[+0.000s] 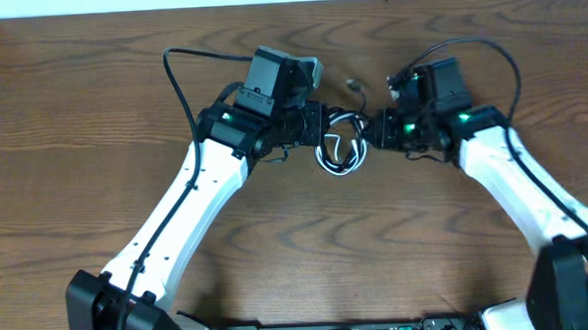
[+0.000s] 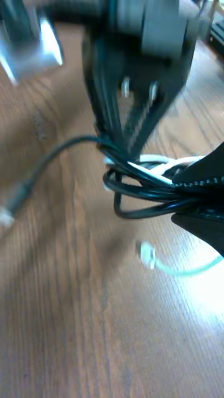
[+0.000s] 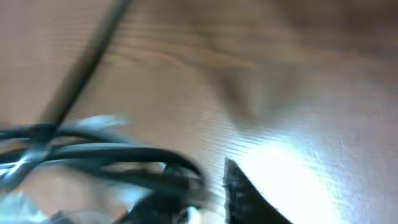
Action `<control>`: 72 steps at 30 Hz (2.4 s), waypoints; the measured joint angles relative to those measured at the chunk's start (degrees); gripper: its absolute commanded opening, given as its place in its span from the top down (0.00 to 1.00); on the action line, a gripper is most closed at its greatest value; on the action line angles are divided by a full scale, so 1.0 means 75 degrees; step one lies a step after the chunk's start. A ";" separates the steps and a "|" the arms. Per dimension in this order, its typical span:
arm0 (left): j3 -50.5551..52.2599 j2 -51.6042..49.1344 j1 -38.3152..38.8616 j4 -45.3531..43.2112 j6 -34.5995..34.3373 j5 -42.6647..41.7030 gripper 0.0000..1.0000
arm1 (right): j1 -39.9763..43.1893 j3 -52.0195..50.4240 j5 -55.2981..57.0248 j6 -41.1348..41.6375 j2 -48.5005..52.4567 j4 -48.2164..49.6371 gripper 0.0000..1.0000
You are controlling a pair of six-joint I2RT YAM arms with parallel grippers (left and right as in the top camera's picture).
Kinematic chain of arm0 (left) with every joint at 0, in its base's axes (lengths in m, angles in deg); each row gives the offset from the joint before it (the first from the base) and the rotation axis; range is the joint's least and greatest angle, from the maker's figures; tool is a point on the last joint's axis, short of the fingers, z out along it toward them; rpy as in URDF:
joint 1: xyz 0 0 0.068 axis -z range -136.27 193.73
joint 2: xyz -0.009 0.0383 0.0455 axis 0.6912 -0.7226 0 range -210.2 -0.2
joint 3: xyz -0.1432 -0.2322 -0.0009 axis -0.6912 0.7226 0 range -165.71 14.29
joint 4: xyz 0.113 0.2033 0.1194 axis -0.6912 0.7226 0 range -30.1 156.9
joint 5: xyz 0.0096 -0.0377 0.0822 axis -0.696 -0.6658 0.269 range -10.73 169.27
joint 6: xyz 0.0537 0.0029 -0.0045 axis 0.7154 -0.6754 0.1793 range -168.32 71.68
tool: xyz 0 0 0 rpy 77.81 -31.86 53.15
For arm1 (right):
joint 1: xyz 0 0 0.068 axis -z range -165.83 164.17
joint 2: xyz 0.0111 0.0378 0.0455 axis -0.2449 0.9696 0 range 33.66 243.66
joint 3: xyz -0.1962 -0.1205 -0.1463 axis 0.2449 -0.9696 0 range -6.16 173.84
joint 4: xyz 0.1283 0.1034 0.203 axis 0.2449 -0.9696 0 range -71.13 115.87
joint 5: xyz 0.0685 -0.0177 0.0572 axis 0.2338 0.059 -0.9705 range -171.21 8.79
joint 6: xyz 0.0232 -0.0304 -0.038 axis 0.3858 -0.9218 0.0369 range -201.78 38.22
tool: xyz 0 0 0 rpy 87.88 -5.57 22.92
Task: Untangle cables
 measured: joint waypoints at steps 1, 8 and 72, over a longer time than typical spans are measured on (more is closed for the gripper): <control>0.0000 0.0000 0.0000 0.0000 -0.0070 -0.0079 0.93 | -0.0032 0.0000 0.0169 0.0085 0.0219 -0.0105 0.87; 0.0003 0.0000 0.0006 -0.0122 -0.0297 -0.0915 0.93 | 0.0009 -0.0003 0.0627 0.0195 0.1049 -0.0108 0.85; 0.0338 -0.2716 0.1848 -0.1612 0.0493 0.1134 0.50 | 0.2769 0.0895 -0.0548 -0.2763 -0.0571 -0.2990 0.23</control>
